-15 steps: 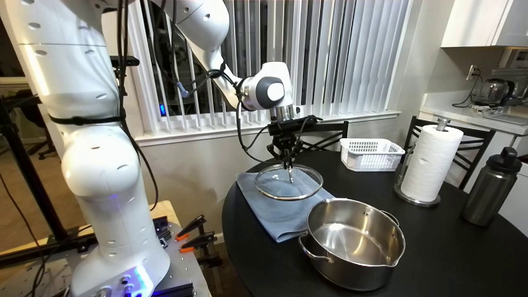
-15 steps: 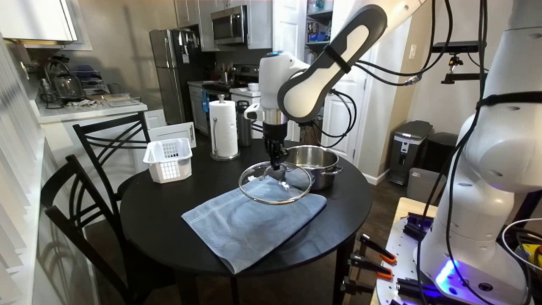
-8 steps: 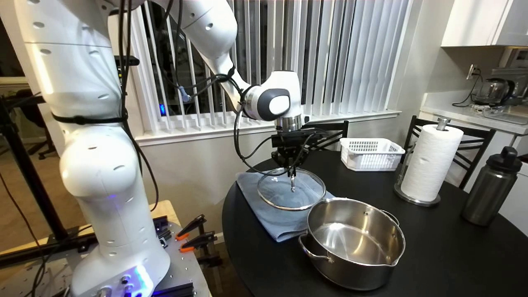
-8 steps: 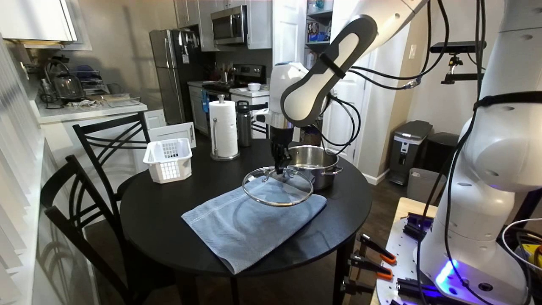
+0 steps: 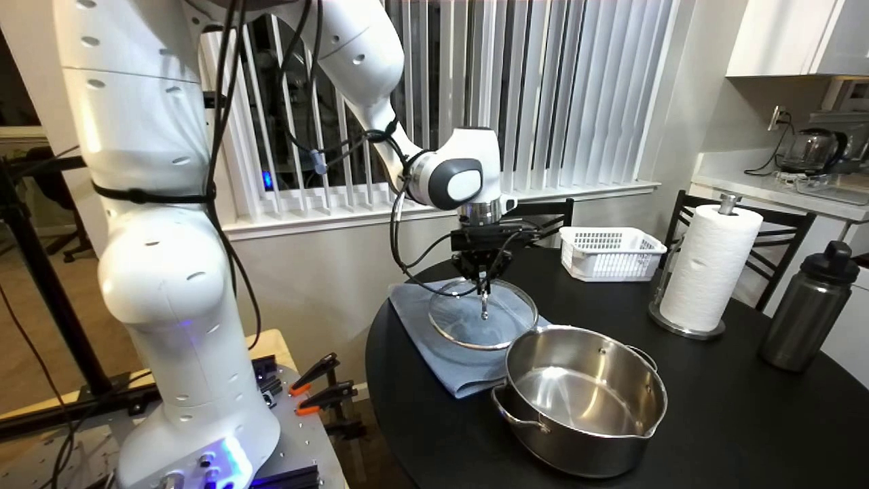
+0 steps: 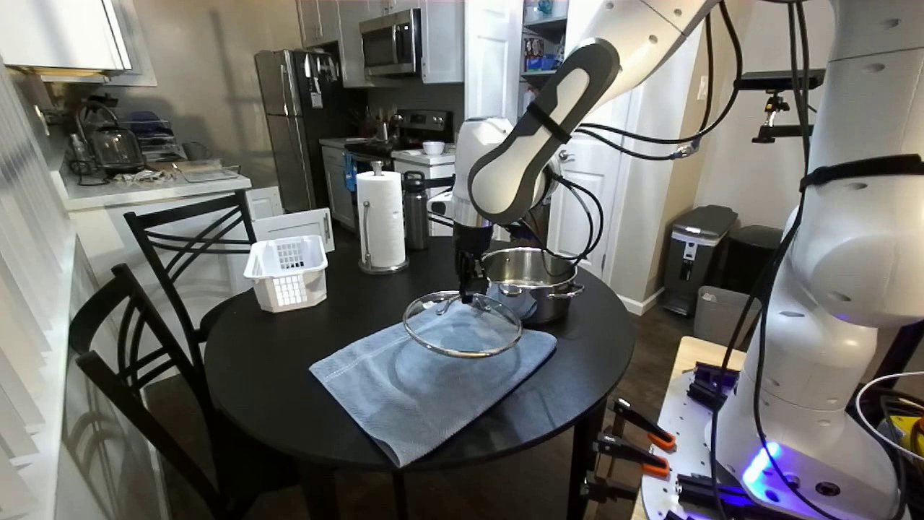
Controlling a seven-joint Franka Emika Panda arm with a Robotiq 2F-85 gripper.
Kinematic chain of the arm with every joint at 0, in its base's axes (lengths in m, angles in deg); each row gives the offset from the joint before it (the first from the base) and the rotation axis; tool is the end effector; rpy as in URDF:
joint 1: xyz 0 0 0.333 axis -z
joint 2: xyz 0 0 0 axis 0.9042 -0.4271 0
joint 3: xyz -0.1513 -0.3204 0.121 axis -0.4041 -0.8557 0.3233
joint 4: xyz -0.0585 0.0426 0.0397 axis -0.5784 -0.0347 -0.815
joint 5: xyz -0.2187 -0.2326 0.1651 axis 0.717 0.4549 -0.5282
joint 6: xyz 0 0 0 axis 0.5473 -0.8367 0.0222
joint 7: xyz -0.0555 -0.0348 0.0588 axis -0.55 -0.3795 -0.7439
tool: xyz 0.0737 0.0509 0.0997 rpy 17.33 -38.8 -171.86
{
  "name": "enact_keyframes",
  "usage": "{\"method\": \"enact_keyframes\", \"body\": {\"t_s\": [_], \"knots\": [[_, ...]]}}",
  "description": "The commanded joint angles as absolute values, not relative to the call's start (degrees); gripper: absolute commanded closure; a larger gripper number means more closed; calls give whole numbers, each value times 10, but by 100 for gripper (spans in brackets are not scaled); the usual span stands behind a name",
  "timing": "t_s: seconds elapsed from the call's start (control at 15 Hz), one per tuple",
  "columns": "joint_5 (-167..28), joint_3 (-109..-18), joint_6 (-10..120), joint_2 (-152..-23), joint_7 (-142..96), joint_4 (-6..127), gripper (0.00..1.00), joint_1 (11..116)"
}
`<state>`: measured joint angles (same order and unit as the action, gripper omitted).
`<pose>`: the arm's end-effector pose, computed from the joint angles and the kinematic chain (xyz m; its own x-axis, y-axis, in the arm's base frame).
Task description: Pick up the clear lid from the silver pot and put in on the blue towel
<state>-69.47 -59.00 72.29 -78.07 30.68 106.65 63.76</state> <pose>0.4969 0.0129 0.3311 0.6004 0.7976 0.0582 0.7906 -0.6029 0.1070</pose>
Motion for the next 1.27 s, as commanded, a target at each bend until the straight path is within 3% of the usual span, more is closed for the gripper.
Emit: {"method": "enact_keyframes", "body": {"t_s": [0.0, 0.2, 0.27, 0.4, 0.67, 0.73, 0.93, 1.2], "knots": [[-662, -586, 746, -814, 276, 1043, 96, 644], [-644, -584, 747, -828, 258, 1035, 96, 642], [-636, -584, 748, -830, 249, 1033, 58, 642], [-617, -586, 749, -832, 233, 1029, 53, 642], [-590, -590, 739, -828, 211, 1013, 27, 644], [-609, -579, 736, -835, 227, 1012, 46, 649], [-602, -581, 736, -835, 224, 1007, 27, 649], [-602, -581, 736, -835, 224, 1007, 27, 649]]}}
